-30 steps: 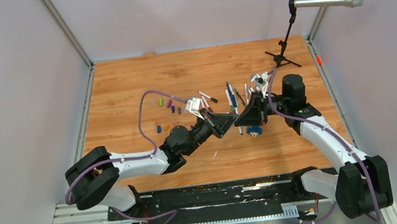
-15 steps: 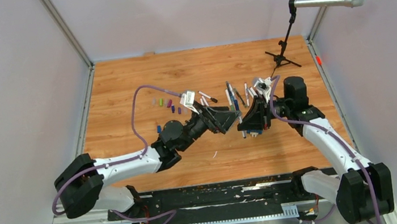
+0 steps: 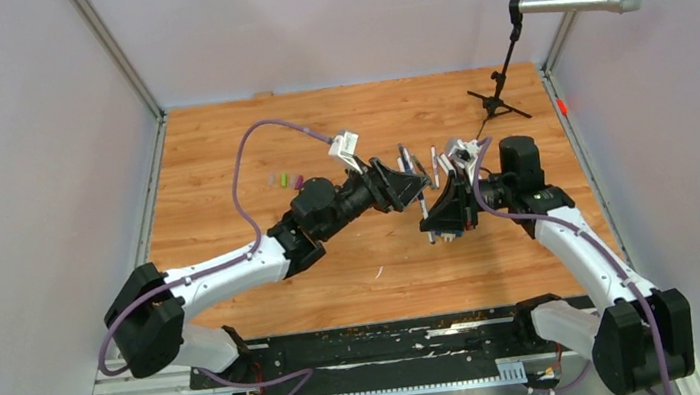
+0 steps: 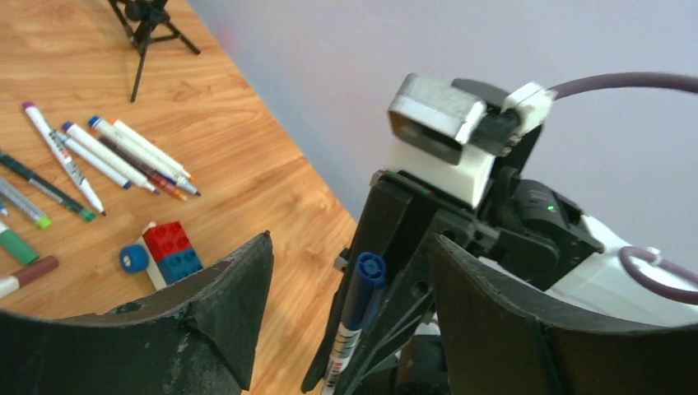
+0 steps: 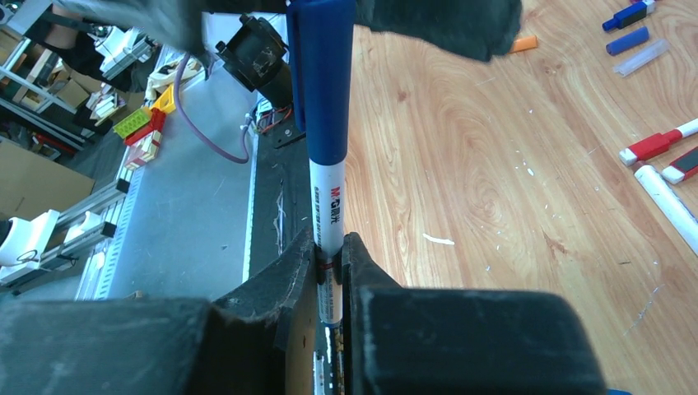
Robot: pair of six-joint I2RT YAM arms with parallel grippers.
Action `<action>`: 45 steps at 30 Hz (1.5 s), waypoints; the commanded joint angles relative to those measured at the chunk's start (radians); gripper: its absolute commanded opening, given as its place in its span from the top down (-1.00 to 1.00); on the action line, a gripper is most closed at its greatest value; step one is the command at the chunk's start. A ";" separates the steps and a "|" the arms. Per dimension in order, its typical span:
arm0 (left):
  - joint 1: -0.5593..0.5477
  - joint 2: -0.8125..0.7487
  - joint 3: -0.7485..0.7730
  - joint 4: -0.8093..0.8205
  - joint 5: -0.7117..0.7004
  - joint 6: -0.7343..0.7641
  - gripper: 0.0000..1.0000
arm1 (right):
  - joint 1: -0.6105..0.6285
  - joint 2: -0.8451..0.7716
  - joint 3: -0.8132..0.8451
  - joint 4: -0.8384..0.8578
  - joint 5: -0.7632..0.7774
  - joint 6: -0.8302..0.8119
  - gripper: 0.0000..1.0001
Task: Open the pen caps
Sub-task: Open the pen cap from the pen, then place the pen cap at the center of the board.
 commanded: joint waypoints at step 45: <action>0.348 -0.363 -0.175 -0.956 -0.140 0.347 1.00 | -0.392 -0.034 0.018 -0.264 0.262 -0.454 1.00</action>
